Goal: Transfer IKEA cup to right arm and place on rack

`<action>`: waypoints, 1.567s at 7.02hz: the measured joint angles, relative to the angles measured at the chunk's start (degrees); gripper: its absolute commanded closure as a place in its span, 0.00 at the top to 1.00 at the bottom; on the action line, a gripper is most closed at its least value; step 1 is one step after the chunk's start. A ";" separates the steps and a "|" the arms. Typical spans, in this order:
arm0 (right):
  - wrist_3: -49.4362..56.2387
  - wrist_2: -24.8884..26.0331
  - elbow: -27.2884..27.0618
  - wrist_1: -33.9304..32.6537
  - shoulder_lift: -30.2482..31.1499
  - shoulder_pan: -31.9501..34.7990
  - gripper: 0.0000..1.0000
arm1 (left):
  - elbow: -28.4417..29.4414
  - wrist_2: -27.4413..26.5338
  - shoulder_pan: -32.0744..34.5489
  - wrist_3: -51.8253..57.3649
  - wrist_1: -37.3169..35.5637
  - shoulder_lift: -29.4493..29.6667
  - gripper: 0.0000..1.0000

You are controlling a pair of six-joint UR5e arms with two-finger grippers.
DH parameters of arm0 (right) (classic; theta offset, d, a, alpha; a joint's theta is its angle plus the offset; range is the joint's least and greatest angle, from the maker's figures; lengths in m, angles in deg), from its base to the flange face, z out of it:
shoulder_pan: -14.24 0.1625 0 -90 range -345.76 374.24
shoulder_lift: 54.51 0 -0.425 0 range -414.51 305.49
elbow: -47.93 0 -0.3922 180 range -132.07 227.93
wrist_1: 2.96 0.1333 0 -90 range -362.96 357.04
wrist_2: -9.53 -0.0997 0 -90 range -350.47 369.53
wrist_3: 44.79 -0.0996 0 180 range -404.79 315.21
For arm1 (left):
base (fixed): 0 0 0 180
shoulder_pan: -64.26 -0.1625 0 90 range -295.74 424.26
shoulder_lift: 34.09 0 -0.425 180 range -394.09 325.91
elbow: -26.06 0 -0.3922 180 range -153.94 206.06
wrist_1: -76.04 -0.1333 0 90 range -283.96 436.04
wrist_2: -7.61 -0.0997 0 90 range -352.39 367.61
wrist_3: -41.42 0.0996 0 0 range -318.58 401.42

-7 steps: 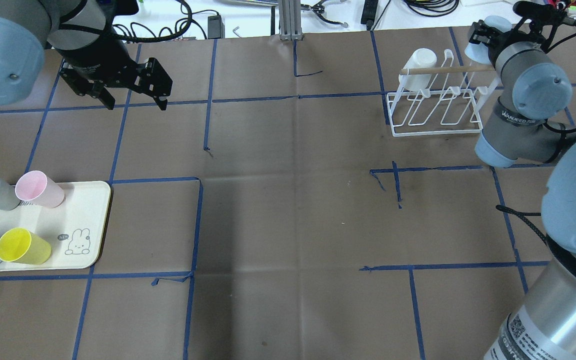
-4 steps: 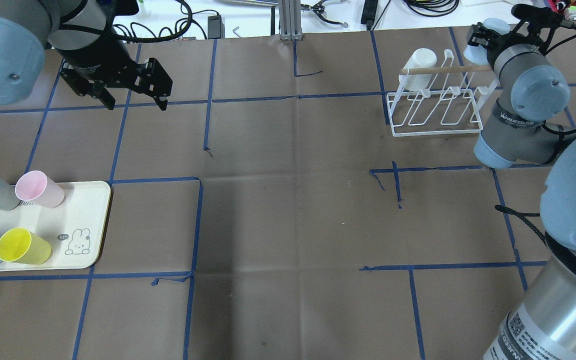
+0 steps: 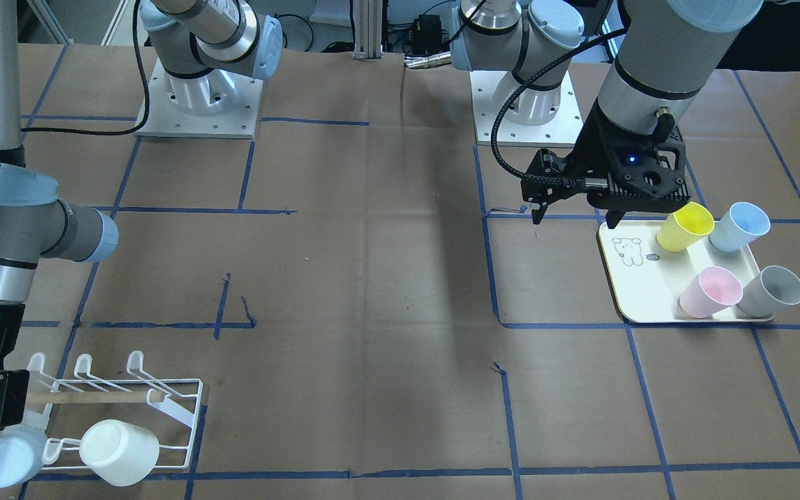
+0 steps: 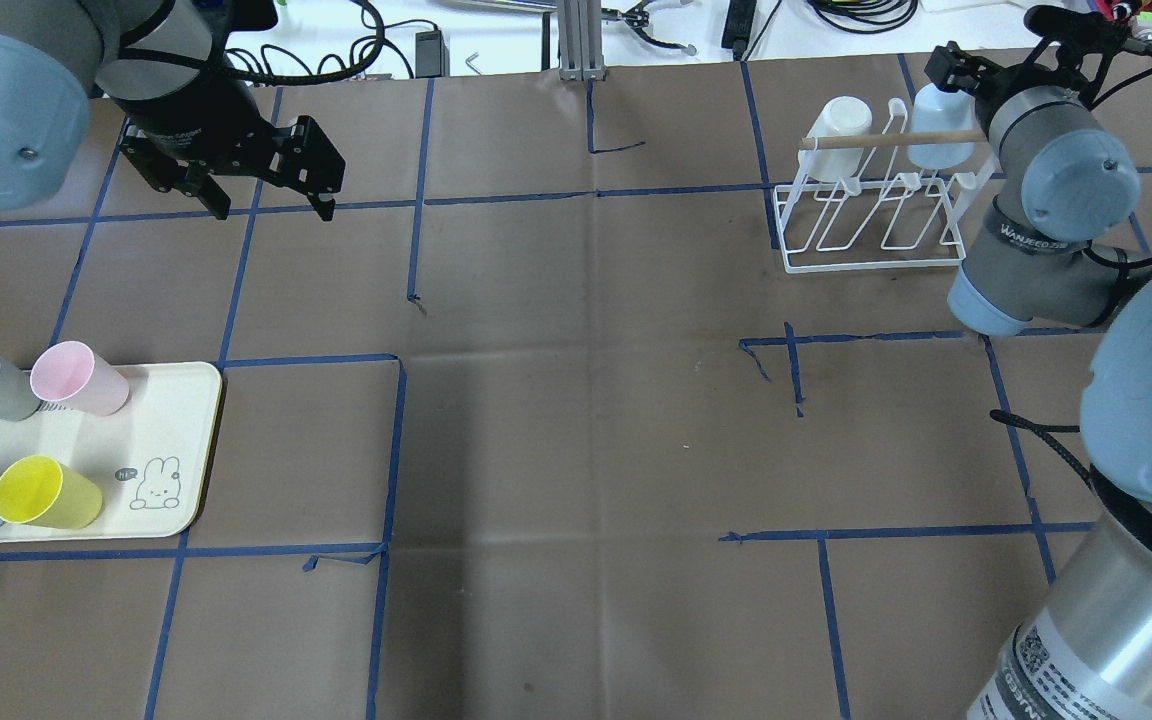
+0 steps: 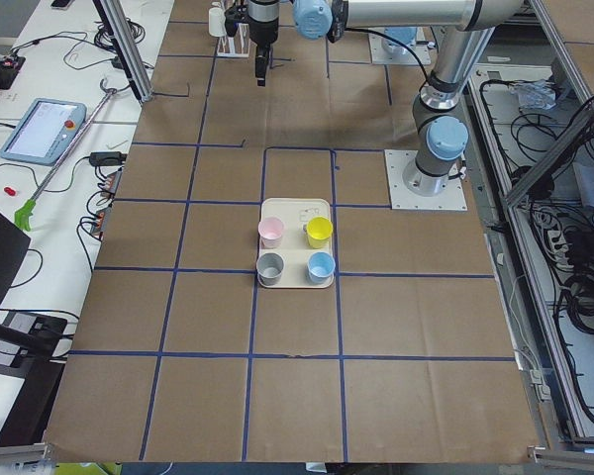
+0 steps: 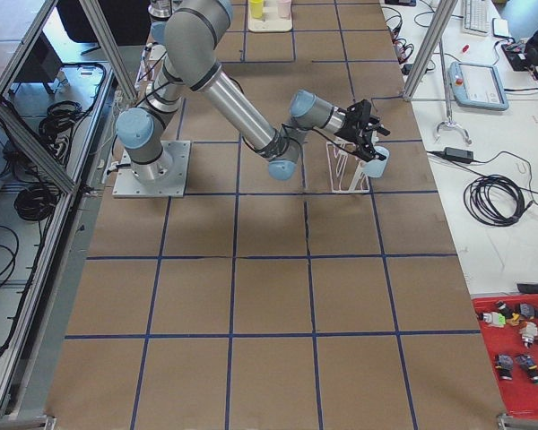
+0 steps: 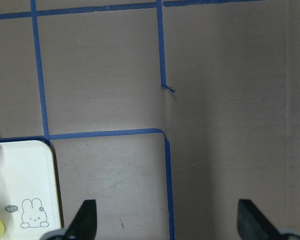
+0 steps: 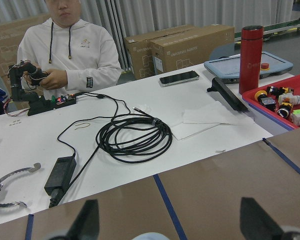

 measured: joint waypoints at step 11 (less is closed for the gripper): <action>-0.02 0.13 0.60 24.53 15.36 0.65 1.00 | 0.03 0.00 0.00 -0.04 0.00 -0.03 0.99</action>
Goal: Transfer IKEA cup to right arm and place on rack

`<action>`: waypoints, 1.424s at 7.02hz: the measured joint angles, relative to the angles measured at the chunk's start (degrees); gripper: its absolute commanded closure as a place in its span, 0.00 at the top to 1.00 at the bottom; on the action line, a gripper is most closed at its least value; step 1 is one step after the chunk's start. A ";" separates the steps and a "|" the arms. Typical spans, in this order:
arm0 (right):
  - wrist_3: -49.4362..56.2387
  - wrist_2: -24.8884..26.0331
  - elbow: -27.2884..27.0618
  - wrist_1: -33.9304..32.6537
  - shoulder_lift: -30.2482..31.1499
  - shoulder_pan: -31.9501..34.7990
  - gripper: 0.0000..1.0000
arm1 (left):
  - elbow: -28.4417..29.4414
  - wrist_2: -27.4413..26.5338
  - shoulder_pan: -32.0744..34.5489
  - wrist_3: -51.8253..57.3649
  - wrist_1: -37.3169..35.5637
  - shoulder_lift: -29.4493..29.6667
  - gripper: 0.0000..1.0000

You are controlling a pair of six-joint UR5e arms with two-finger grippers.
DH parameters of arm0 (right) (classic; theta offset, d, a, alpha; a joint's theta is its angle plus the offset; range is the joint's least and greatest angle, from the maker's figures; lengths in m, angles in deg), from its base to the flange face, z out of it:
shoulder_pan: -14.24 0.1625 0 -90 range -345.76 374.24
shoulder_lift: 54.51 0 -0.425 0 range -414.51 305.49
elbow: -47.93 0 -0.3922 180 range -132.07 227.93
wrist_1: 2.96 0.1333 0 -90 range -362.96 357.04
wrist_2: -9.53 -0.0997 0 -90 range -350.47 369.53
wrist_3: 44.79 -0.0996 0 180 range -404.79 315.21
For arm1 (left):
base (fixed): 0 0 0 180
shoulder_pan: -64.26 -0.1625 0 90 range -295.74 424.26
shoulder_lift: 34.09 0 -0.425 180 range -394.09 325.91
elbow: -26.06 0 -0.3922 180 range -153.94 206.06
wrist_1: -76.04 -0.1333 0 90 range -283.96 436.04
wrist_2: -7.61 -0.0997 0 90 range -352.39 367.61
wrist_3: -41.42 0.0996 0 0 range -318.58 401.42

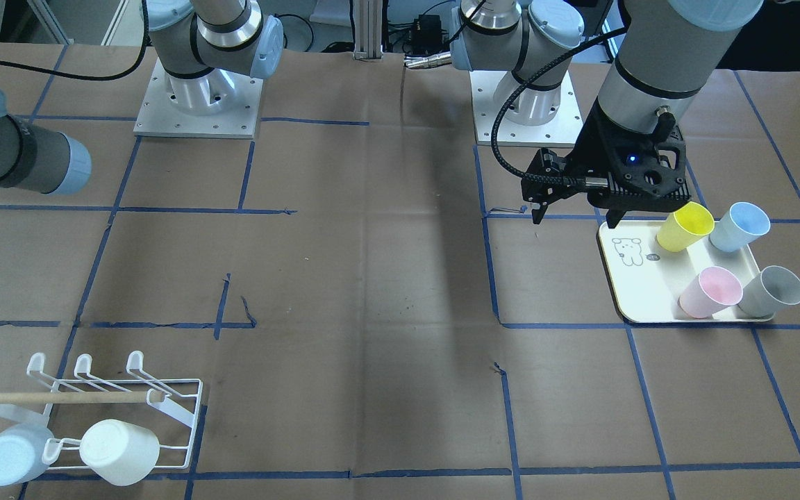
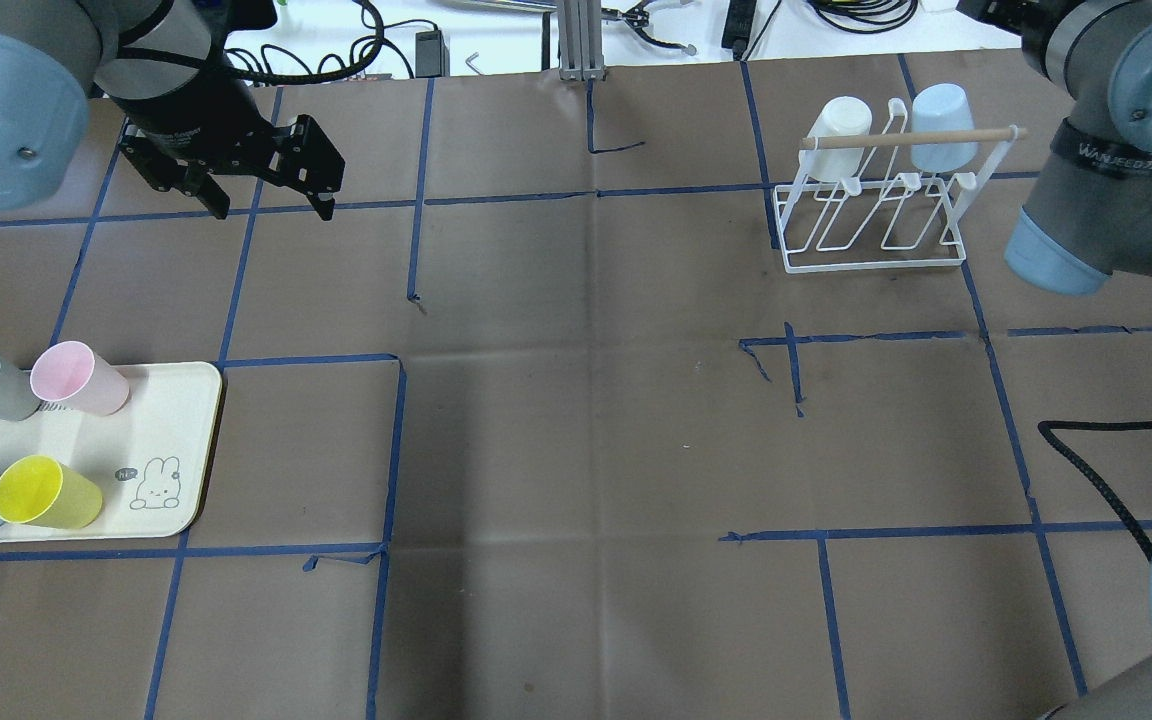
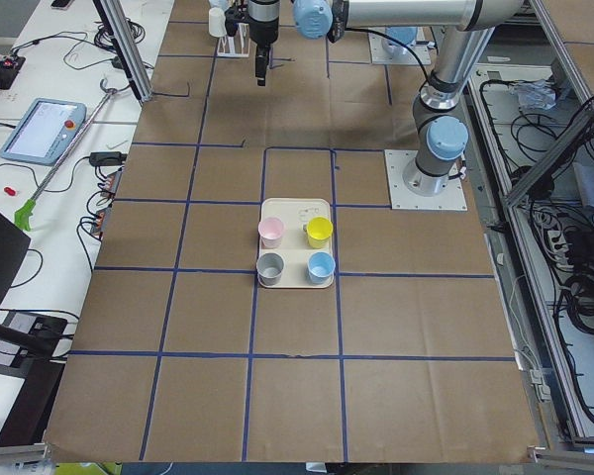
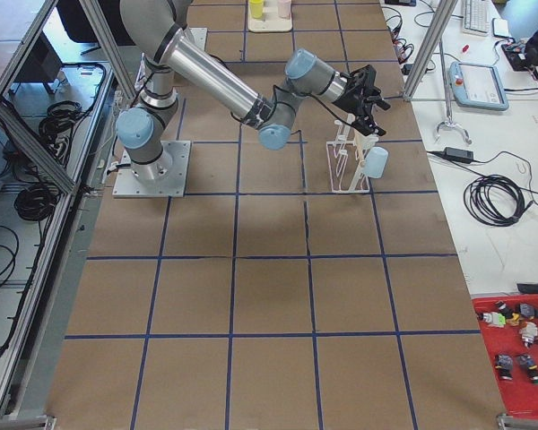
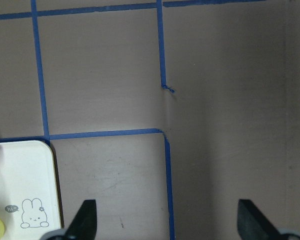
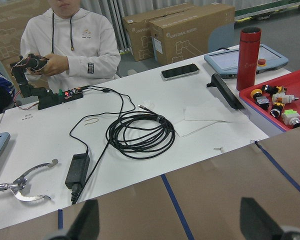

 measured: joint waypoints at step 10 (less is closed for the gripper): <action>0.07 2.98 2.14 35.69 9.57 5.44 1.00 | -0.03 0.00 0.00 -0.09 0.00 0.00 0.99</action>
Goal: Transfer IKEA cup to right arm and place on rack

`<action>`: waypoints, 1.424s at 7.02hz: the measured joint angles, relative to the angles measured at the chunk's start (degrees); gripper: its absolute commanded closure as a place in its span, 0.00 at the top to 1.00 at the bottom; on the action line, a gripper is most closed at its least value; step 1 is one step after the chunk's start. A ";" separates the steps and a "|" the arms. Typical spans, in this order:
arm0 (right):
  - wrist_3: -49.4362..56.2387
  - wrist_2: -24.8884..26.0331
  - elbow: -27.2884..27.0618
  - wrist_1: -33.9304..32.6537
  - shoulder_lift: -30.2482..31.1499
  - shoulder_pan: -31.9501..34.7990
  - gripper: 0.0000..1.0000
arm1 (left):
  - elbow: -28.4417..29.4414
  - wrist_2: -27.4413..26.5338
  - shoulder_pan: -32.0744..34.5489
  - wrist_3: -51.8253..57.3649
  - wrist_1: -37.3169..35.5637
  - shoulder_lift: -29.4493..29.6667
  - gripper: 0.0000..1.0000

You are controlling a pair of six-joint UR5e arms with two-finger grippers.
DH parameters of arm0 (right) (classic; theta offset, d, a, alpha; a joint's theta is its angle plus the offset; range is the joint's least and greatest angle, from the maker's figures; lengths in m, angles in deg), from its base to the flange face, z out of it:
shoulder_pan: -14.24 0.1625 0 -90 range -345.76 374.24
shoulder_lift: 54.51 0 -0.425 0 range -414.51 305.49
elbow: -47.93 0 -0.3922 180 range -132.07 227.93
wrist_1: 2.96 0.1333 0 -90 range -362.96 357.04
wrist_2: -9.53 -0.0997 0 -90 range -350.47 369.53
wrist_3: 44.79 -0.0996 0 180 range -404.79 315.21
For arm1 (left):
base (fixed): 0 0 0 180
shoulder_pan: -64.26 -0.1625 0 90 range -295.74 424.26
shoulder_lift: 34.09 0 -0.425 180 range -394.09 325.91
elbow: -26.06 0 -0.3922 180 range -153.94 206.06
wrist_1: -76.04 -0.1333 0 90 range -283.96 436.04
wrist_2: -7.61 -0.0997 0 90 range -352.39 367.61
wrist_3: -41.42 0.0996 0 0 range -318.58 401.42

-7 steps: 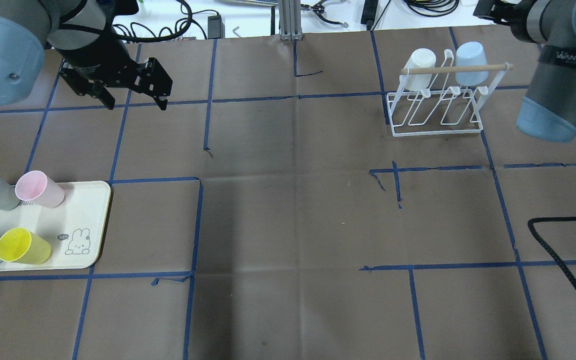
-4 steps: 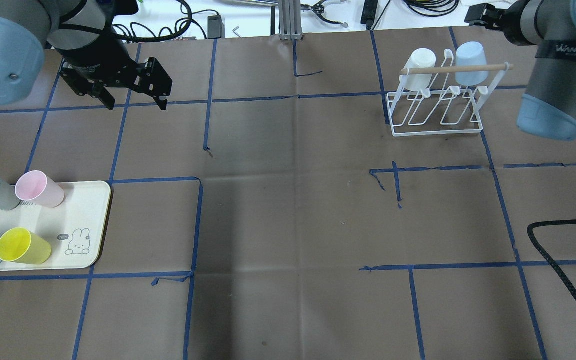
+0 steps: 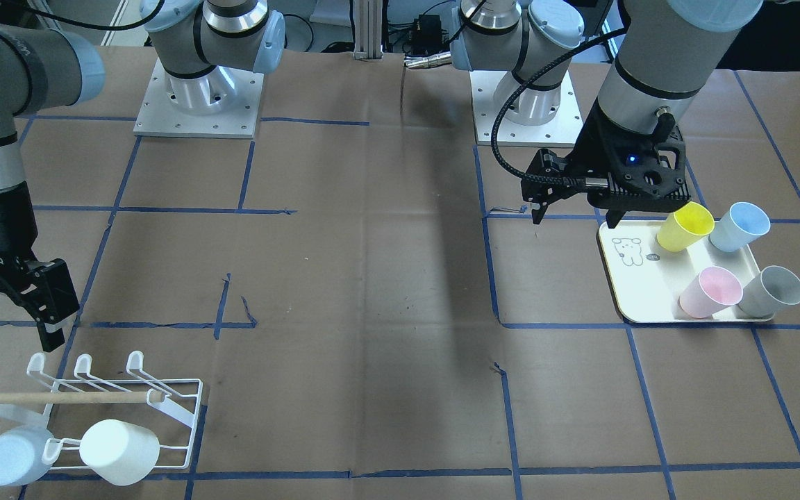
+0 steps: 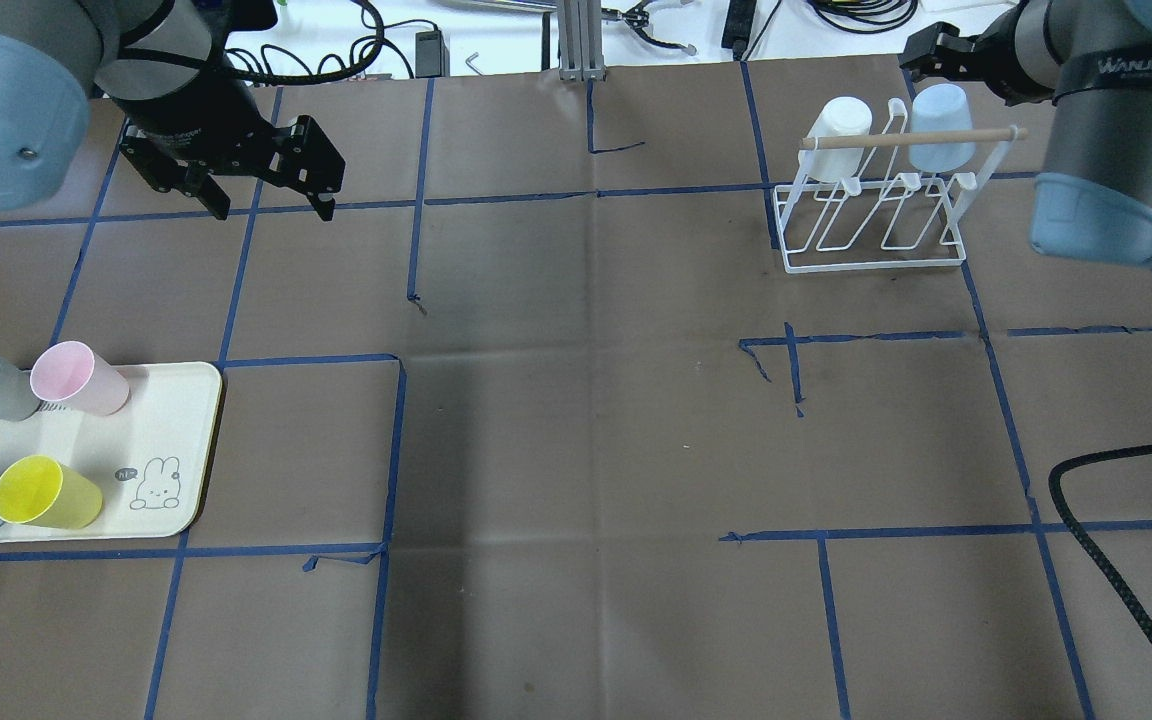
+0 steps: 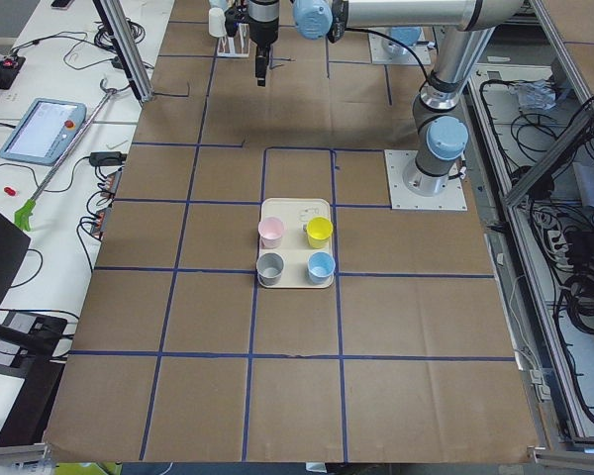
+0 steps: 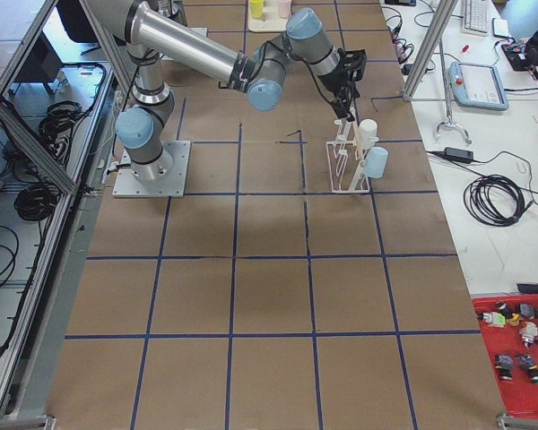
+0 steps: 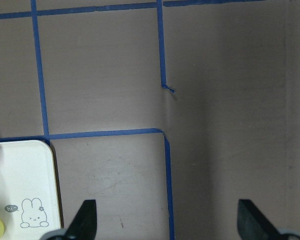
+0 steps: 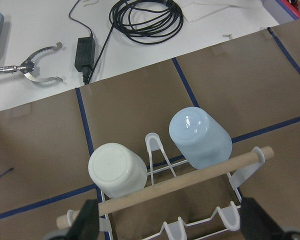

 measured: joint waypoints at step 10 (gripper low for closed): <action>-0.55 0.50 6.67 30.24 1.11 7.03 1.00 | 0.03 0.00 0.00 0.04 0.00 0.00 0.99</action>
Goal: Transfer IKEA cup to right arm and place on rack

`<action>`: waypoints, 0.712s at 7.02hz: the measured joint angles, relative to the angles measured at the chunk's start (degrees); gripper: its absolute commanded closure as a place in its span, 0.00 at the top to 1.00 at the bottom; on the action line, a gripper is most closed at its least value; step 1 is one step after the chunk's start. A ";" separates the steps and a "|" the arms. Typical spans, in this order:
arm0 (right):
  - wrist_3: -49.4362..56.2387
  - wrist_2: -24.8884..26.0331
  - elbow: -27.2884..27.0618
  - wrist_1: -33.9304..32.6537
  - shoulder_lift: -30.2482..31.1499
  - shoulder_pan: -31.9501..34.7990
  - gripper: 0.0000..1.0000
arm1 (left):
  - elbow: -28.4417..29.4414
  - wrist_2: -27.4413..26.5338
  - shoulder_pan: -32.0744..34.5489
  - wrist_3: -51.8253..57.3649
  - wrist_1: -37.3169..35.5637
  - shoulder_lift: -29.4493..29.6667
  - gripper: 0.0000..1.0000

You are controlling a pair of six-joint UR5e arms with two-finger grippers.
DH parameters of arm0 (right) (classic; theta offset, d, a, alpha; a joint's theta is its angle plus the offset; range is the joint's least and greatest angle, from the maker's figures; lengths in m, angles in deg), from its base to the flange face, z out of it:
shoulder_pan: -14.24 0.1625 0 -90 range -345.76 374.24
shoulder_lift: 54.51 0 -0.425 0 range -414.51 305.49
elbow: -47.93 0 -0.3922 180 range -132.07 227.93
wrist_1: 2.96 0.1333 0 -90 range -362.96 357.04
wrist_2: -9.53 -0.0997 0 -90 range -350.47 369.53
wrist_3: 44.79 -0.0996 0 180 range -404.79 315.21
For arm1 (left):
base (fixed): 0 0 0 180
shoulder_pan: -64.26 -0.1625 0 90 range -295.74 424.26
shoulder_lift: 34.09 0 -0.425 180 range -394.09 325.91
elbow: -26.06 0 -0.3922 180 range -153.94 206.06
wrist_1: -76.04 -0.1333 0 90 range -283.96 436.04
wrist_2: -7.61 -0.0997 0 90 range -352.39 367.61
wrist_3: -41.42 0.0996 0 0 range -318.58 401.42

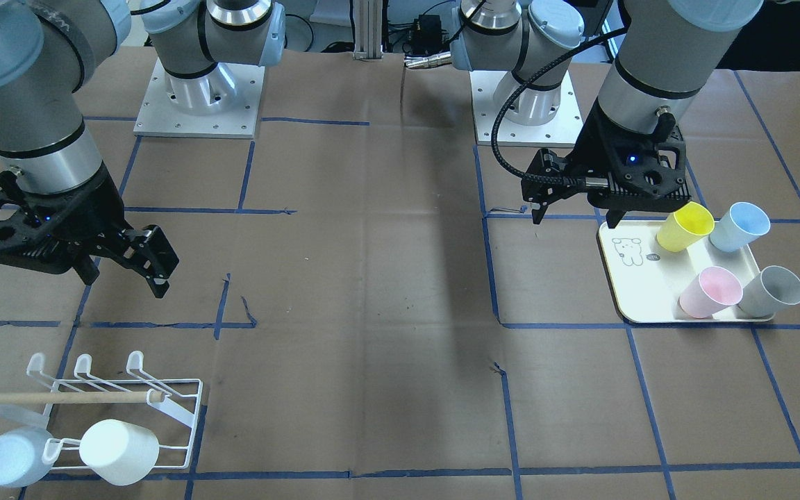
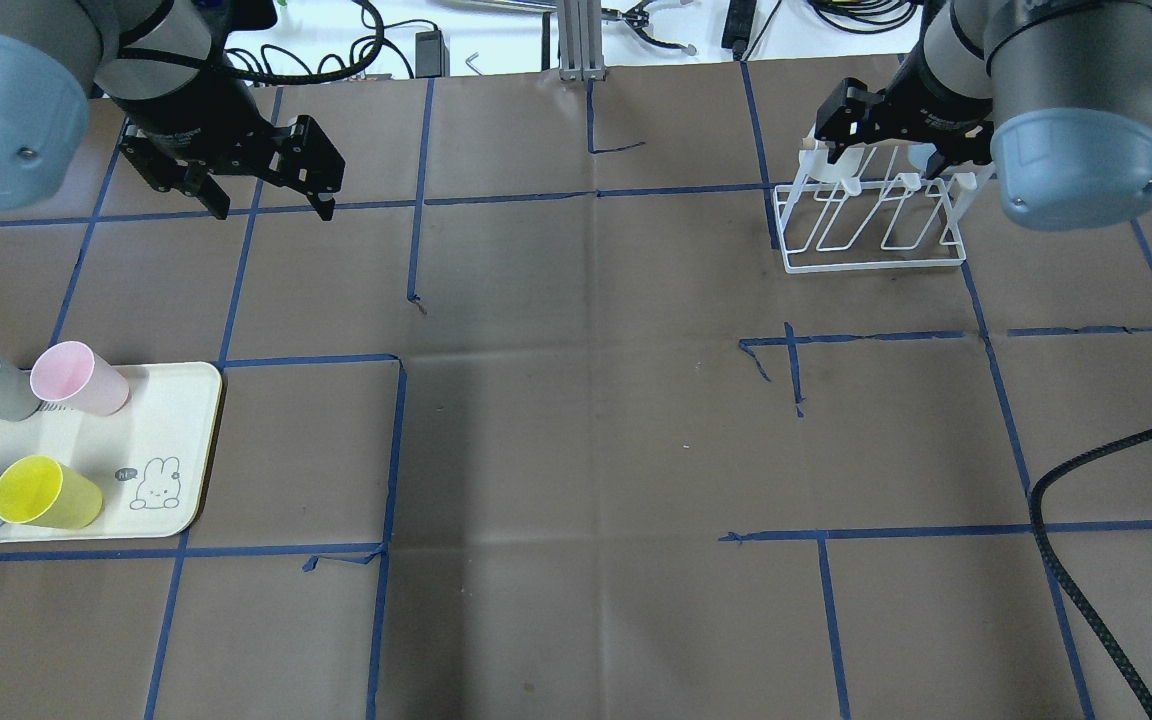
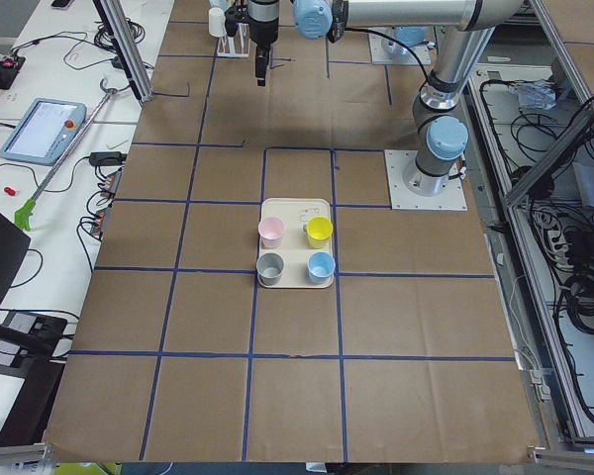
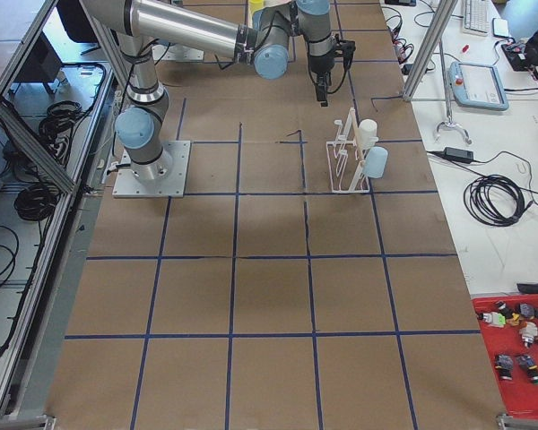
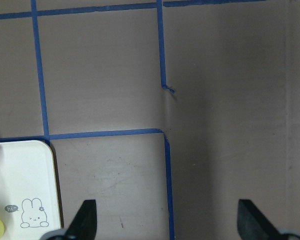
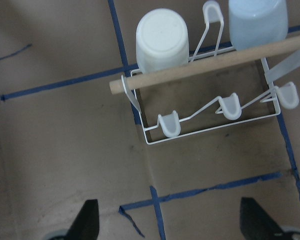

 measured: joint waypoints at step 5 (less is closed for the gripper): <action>-0.10 -0.38 2.66 12.88 2.06 3.71 1.00 | -0.05 0.00 0.00 0.02 0.00 0.00 0.99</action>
